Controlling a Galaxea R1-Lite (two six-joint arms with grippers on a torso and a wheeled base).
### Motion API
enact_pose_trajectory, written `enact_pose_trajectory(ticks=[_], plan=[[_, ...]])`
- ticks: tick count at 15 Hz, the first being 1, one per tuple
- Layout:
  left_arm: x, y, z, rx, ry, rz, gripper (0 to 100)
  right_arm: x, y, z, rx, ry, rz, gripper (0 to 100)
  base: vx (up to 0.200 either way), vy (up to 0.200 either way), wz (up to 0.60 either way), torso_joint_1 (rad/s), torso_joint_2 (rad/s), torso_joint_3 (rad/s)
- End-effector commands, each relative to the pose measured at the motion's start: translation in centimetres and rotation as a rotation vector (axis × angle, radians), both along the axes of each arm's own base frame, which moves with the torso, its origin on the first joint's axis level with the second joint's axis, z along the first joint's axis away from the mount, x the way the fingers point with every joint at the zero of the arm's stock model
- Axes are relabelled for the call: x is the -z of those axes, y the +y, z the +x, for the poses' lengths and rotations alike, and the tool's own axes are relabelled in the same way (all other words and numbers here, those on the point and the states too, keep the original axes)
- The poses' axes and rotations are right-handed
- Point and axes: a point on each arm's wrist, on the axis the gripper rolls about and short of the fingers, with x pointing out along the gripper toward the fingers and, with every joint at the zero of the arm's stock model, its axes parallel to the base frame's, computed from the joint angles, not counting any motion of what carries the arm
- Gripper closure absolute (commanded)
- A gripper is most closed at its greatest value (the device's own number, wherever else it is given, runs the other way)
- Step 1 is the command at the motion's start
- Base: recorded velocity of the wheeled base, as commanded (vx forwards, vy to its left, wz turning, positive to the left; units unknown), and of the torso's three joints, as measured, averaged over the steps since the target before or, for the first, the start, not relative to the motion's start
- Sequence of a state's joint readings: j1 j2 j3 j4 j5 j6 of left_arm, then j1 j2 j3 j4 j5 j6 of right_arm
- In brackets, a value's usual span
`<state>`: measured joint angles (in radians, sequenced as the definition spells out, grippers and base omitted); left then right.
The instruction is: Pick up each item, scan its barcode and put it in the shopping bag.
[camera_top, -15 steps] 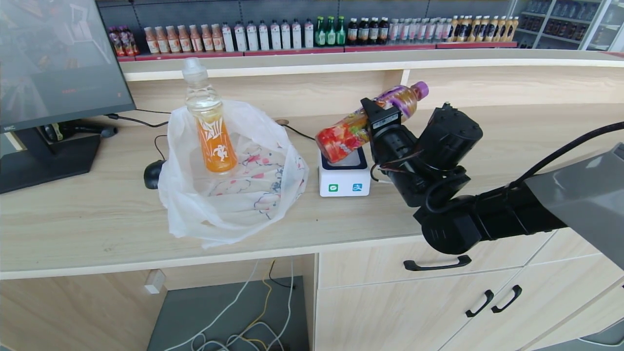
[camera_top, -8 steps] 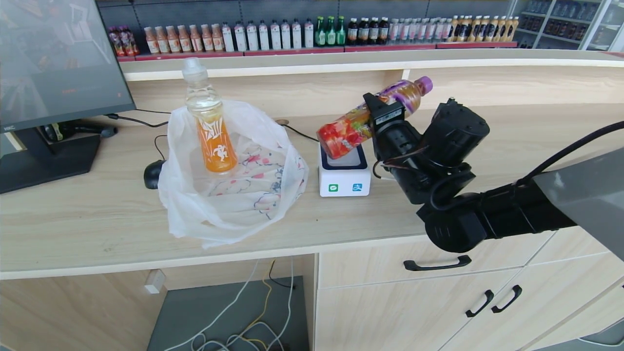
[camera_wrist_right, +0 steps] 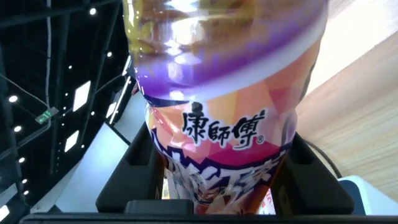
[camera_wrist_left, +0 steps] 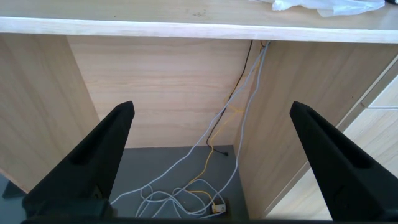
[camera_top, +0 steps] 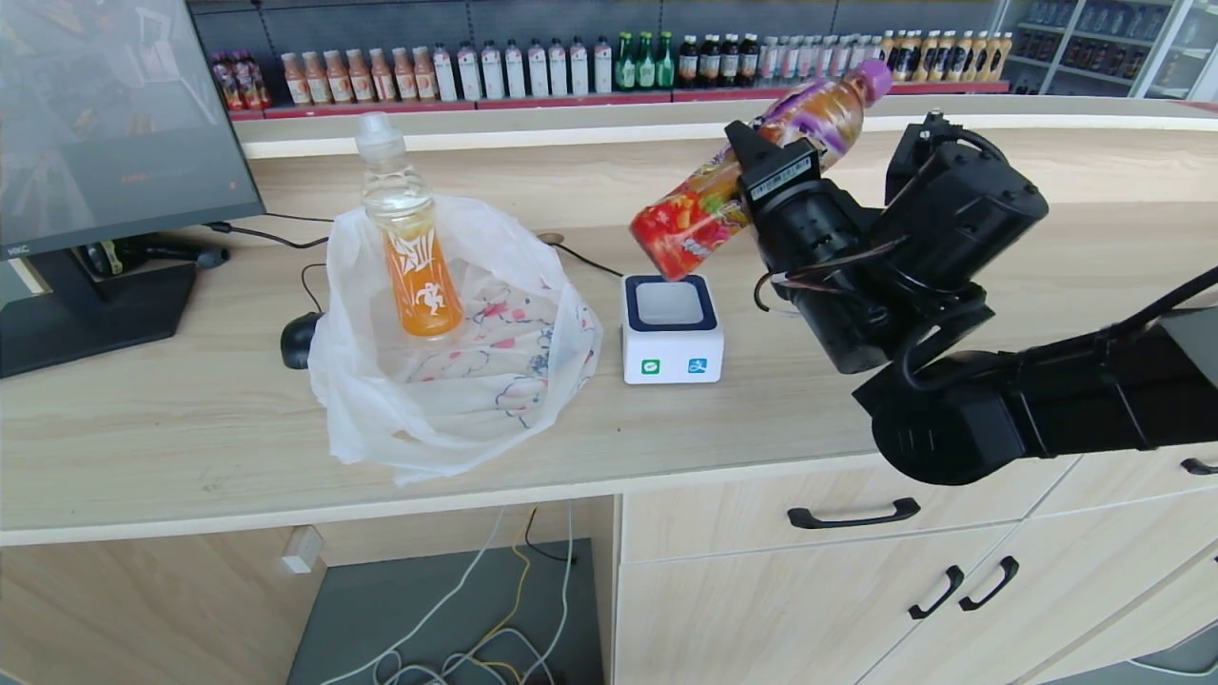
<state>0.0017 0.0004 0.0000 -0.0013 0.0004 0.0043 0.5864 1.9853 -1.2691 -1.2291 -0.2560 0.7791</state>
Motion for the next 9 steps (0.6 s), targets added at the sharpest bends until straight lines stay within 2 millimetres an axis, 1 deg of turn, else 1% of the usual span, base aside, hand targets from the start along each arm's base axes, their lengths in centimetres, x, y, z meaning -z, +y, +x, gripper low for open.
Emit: enact_pose_trajectory(ticks=[1, 2, 3, 4, 5, 6, 9], plan=[[0.0, 0.0, 0.0, 0.001, -0.001, 0.000, 0, -1.8, -0.2, -2.3, 0.010, -0.042, -0.027, 100, 0.000, 0.000, 0.00, 0.000, 0.00, 0.000], [0.0, 0.0, 0.0, -0.001, -0.001, 0.000, 0, -2.1, 0.1, -3.9, 0.015, -0.059, -0.083, 100, 0.000, 0.000, 0.00, 0.000, 0.00, 0.000], [0.0, 0.0, 0.0, -0.001, -0.001, 0.000, 0, -2.0, 0.1, -5.6, 0.015, -0.060, -0.139, 100, 0.000, 0.000, 0.00, 0.000, 0.00, 0.000], [0.0, 0.0, 0.0, 0.001, -0.001, 0.000, 0, -1.7, 0.1, -6.4, 0.025, -0.062, -0.193, 100, 0.000, 0.000, 0.00, 0.000, 0.00, 0.000], [0.0, 0.0, 0.0, -0.001, -0.001, 0.000, 0, -1.1, -0.3, -6.9, 0.064, -0.073, -0.284, 100, 0.000, 0.000, 0.00, 0.000, 0.00, 0.000], [0.0, 0.0, 0.0, 0.001, -0.001, 0.000, 0, -1.2, -0.7, -7.4, 0.097, -0.095, -0.341, 100, 0.000, 0.000, 0.00, 0.000, 0.00, 0.000], [0.0, 0.0, 0.0, 0.001, -0.001, 0.000, 0, -1.9, -1.8, -8.6, 0.211, -0.130, -0.446, 100, 0.000, 0.000, 0.00, 0.000, 0.00, 0.000]])
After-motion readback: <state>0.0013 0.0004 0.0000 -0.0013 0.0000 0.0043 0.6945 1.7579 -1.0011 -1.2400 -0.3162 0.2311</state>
